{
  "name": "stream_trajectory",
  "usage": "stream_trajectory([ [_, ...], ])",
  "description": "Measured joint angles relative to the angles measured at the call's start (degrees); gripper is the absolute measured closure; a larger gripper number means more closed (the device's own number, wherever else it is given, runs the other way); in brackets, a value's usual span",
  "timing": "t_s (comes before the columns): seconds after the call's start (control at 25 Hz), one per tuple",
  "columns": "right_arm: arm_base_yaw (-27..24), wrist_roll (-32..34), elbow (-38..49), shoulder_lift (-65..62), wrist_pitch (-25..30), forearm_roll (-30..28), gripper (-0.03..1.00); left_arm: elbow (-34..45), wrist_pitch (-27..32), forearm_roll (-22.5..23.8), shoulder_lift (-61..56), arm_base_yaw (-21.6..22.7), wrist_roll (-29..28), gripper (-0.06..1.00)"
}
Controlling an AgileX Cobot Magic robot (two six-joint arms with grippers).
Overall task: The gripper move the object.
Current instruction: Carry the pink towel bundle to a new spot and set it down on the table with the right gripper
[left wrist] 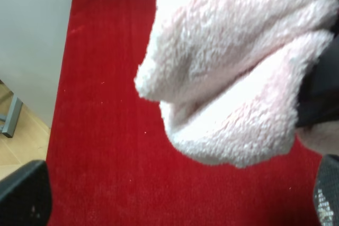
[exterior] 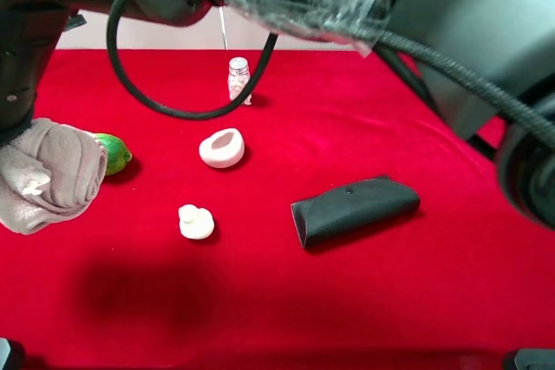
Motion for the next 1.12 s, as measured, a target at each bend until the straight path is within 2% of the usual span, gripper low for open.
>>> stream_trajectory([
  [1.12, 0.0, -1.4, -0.6, 8.5, -5.7, 3.6, 0.56, 0.0, 0.0, 0.0, 0.0, 0.0, 0.0, -0.03],
])
